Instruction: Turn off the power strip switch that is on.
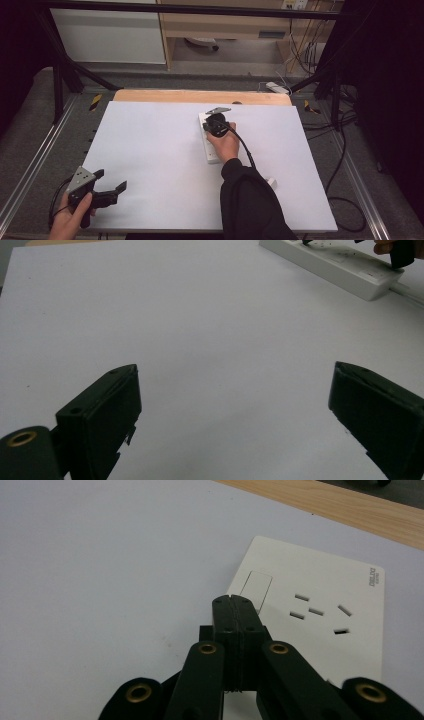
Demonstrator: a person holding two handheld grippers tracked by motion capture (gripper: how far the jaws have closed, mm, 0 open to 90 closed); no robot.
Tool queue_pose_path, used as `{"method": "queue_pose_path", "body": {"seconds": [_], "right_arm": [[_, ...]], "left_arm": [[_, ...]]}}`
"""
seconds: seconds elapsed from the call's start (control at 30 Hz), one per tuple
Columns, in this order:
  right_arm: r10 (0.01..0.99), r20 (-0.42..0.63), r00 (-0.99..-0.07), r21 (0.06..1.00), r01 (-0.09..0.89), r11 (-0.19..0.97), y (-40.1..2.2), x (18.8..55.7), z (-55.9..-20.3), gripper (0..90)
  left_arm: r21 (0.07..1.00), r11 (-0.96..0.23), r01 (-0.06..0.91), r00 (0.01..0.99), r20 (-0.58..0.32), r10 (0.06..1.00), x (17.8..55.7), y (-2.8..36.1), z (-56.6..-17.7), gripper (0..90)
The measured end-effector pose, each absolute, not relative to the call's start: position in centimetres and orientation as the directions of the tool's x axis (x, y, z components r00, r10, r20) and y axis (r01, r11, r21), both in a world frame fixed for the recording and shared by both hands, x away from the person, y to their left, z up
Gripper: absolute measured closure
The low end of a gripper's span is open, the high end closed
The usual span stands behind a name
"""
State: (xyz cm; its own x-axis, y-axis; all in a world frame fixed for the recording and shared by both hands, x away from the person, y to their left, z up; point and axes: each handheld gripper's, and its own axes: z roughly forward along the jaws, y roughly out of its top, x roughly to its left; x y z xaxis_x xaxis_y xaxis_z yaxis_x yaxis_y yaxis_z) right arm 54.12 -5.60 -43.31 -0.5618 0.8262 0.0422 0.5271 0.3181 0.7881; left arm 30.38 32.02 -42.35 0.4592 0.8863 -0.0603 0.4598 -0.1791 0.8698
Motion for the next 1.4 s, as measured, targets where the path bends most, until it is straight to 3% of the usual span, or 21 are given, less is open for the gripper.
{"method": "queue_pose_path", "body": {"seconds": [0.7,1.4], "right_arm": [[0.821,0.033,-0.569,0.785,0.523,0.331,-5.9,54.0,-43.3,90.0],[0.812,0.059,-0.581,0.814,0.499,0.298,-8.1,51.7,-41.1,90.0]], "left_arm": [[0.87,-0.178,0.461,0.459,-0.062,0.886,30.4,32.0,-42.4,6.6],[0.866,-0.185,0.465,0.458,-0.056,0.887,30.4,32.0,-42.4,6.6]]}}
